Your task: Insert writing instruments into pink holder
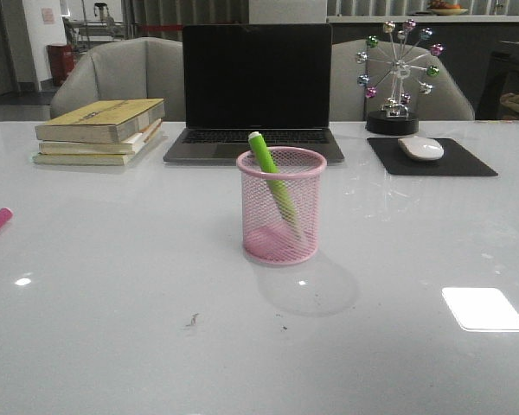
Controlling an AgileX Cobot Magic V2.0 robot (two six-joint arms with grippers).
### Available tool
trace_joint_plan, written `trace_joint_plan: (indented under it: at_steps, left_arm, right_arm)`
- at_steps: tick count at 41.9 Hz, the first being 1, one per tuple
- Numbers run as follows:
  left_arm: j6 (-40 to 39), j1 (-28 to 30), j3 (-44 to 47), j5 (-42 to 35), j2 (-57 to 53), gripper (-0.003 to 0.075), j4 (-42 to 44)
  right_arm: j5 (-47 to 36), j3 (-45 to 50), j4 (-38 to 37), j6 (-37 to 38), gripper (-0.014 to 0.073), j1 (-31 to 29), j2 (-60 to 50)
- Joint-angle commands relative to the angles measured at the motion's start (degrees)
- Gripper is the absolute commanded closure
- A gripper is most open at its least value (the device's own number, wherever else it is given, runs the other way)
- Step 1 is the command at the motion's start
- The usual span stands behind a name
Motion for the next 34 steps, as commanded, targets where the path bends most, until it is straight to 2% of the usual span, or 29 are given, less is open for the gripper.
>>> trace_joint_plan:
  at_steps: [1, 26, 34]
  left_arm:
    - [-0.6, 0.1, -5.0, -1.5, 3.3, 0.0213, 0.0]
    - [-5.0, 0.1, -19.6, -1.7, 22.3, 0.0216, 2.9]
    - [-5.0, 0.1, -22.7, -0.6, 25.5, 0.0295, 3.0]
  right_arm:
    - [-3.6, -1.5, 0.5, -0.4, 0.0117, 0.0, -0.5]
    - [-3.6, -1.5, 0.5, -0.4, 0.0117, 0.0, -0.5]
    - [-3.6, -1.5, 0.5, -0.4, 0.0117, 0.0, -0.5]
